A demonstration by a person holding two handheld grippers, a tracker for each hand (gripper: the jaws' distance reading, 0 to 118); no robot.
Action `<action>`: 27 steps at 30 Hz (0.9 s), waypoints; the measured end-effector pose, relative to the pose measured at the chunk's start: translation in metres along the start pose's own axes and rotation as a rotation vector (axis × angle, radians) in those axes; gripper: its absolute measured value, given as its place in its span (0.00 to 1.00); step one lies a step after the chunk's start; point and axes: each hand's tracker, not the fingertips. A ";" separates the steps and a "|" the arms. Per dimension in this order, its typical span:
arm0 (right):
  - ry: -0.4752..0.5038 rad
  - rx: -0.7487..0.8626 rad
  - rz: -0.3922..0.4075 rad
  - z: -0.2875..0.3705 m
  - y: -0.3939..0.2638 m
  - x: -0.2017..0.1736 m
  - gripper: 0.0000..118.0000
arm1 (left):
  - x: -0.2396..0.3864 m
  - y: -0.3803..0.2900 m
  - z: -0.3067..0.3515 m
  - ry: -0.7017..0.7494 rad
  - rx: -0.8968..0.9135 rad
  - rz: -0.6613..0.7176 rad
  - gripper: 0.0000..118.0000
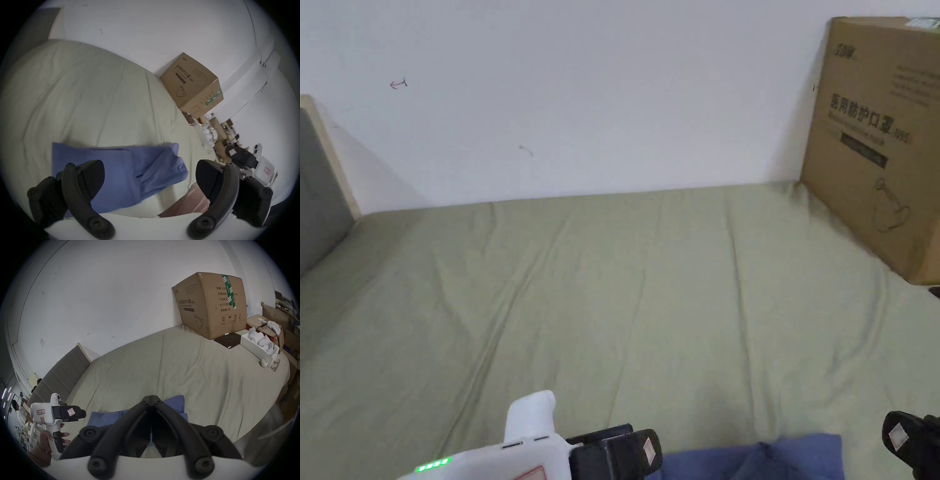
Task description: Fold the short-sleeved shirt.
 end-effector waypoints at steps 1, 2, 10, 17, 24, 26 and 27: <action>0.000 0.001 -0.005 -0.001 -0.001 0.003 0.00 | -0.003 0.001 0.004 0.042 -0.003 -0.009 0.97; 0.000 0.002 -0.012 -0.002 0.000 0.006 0.00 | -0.009 0.001 0.008 0.079 0.002 -0.010 0.95; 0.005 -0.012 -0.035 -0.010 -0.005 0.017 0.00 | -0.039 -0.026 -0.002 0.206 -0.080 -0.052 0.01; -0.027 -0.035 -0.010 -0.011 -0.008 0.027 0.00 | -0.023 -0.045 -0.085 0.141 -0.264 -0.119 0.01; -0.045 -0.061 -0.004 -0.015 -0.011 0.028 0.00 | -0.020 -0.057 -0.125 0.071 -0.344 -0.017 0.01; -0.035 -0.070 -0.002 -0.016 -0.010 0.022 0.00 | -0.012 -0.057 -0.109 -0.027 -0.314 0.004 0.01; -0.020 -0.065 0.011 -0.016 -0.009 0.019 0.00 | -0.006 -0.056 -0.094 -0.084 -0.278 -0.010 0.01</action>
